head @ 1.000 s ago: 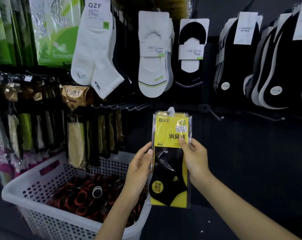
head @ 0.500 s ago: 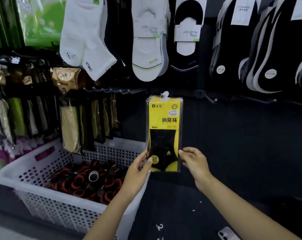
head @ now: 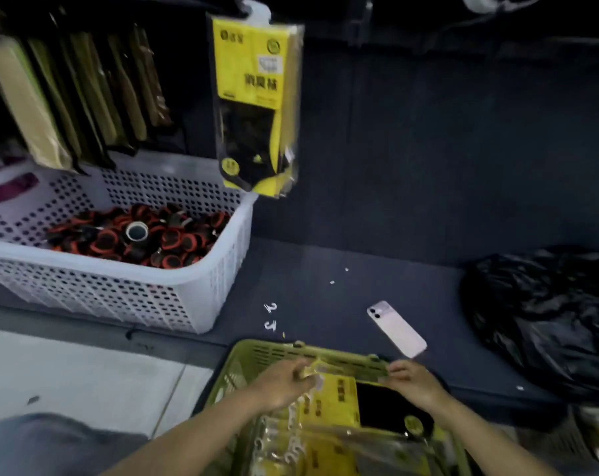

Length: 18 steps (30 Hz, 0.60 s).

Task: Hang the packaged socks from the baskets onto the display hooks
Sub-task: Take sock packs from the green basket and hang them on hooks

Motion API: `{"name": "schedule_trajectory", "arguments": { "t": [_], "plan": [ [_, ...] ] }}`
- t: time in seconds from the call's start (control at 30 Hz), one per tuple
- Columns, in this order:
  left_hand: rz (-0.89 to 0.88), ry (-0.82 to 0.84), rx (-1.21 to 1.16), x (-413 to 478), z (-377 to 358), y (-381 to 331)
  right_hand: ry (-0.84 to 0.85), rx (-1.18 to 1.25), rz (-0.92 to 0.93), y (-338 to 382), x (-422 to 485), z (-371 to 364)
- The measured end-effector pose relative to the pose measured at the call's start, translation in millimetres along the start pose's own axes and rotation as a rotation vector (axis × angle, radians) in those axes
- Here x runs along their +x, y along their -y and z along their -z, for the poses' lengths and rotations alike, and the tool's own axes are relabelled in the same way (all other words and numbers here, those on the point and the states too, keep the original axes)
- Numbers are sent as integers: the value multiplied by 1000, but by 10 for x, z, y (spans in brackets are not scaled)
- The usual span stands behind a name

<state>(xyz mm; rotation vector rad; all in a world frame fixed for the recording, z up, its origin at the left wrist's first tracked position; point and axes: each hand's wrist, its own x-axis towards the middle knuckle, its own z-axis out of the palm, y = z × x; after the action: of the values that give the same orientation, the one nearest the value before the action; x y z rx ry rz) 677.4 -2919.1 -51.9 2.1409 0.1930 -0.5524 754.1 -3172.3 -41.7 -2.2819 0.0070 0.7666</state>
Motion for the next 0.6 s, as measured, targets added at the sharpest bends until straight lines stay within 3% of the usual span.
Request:
{"name": "schedule_trajectory", "arguments": {
  "t": [0.2,0.33,0.47,0.6],
  "plan": [
    [216,6,-43,37,-521,272,125,-298,80,-474,28,-180],
    [305,-59,-236,17,-594,350,36,-559,194,-612,51,-290],
    [331,-107,-332,-10,-634,321,31,-650,188,-652,118,-364],
    [466,-89,-419,-13,-630,330,43,-540,160,-713,142,-340]
  ]
}}
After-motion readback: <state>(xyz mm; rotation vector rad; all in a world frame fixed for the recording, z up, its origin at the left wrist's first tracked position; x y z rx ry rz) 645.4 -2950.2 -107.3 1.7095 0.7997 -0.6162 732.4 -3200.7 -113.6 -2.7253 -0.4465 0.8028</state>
